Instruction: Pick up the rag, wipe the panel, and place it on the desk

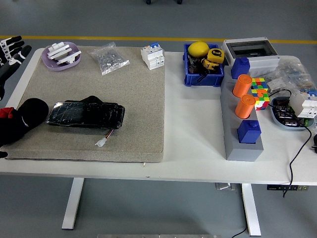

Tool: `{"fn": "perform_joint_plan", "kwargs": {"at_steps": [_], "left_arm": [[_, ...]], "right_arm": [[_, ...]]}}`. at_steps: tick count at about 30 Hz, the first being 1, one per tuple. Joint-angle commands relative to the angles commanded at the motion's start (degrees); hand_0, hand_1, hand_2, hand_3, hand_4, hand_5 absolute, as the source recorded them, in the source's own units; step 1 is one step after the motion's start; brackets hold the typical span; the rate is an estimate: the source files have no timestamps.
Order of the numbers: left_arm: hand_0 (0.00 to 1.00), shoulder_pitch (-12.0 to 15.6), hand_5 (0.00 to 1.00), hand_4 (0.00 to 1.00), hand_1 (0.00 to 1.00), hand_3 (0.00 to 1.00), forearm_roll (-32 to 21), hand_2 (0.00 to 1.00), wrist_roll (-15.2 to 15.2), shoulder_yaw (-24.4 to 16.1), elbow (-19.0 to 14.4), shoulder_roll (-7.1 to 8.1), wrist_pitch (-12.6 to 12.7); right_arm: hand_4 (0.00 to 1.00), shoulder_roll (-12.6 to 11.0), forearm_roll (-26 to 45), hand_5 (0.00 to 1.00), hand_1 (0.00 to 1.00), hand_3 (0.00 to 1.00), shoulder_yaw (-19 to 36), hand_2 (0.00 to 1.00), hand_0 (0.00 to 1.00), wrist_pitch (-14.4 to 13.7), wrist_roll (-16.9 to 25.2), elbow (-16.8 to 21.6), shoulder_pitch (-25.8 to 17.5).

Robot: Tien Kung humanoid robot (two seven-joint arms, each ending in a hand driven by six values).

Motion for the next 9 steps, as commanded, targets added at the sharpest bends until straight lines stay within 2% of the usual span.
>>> {"fn": "perform_joint_plan", "kwargs": {"at_steps": [3,4,9], "left_arm": [[0.822,0.1,0.535,0.998,0.866,0.781,-0.1,0.816,0.1,0.0,0.0,-0.04,-0.1],[0.821,0.1,0.537,0.998,0.867,0.782,-0.1,0.817,0.1,0.0,-0.1,-0.03,-0.1],[0.821,0.1,0.537,0.998,0.867,0.782,0.0,0.817,0.1,0.3,0.1,0.09,-0.1]], "right_arm": [[0.819,0.2,4.2,0.627,0.685,0.643,-0.5,0.701,0.722,-0.5,-0.2,0.0,-0.2],[0.783,0.3,6.1,0.637,0.688,0.643,-0.6,0.700,0.727,-0.6,-0.3,0.0,-0.2],[0.783,0.5,11.7,0.637,0.688,0.643,-1.2,0.700,0.727,-1.0,-0.4,0.0,-0.3]]}}
